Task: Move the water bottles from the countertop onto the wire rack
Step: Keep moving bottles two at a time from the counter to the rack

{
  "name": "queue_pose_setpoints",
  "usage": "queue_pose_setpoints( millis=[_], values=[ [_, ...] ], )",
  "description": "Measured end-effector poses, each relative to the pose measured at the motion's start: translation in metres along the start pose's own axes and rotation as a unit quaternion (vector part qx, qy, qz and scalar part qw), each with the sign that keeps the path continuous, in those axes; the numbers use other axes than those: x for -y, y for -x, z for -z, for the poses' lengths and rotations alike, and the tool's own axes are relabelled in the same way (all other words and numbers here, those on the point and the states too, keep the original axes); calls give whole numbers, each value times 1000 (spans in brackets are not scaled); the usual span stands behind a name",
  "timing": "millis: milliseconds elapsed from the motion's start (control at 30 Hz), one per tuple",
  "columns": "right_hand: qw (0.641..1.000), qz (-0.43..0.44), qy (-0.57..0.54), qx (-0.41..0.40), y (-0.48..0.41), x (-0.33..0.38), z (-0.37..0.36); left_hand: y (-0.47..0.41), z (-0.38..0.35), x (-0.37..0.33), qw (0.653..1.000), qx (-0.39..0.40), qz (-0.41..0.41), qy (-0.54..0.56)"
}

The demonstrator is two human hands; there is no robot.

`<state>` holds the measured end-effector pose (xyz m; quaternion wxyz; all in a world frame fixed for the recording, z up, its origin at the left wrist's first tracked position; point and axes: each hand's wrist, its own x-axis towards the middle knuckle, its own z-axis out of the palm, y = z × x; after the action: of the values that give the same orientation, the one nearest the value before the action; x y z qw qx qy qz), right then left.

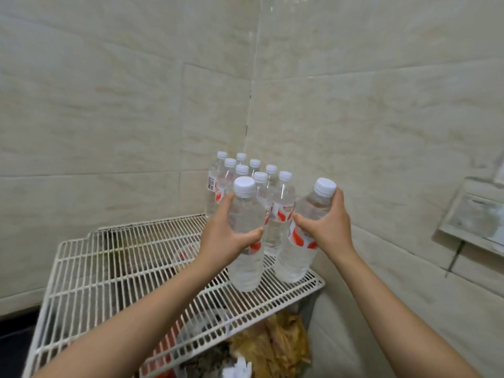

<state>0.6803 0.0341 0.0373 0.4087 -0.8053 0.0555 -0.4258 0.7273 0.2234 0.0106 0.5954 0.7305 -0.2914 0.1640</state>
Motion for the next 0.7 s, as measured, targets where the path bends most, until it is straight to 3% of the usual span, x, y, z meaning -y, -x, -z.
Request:
queue_pose_setpoints(
  millis=[300, 700],
  values=[
    [997, -36, 0, 65, -45, -58, -19, -25, -65, 21, 997, -7, 41, -59],
    [977, -29, -99, 184, -74, -89, -27, -42, -101, 14, 984, -55, 88, -147]
  ],
)
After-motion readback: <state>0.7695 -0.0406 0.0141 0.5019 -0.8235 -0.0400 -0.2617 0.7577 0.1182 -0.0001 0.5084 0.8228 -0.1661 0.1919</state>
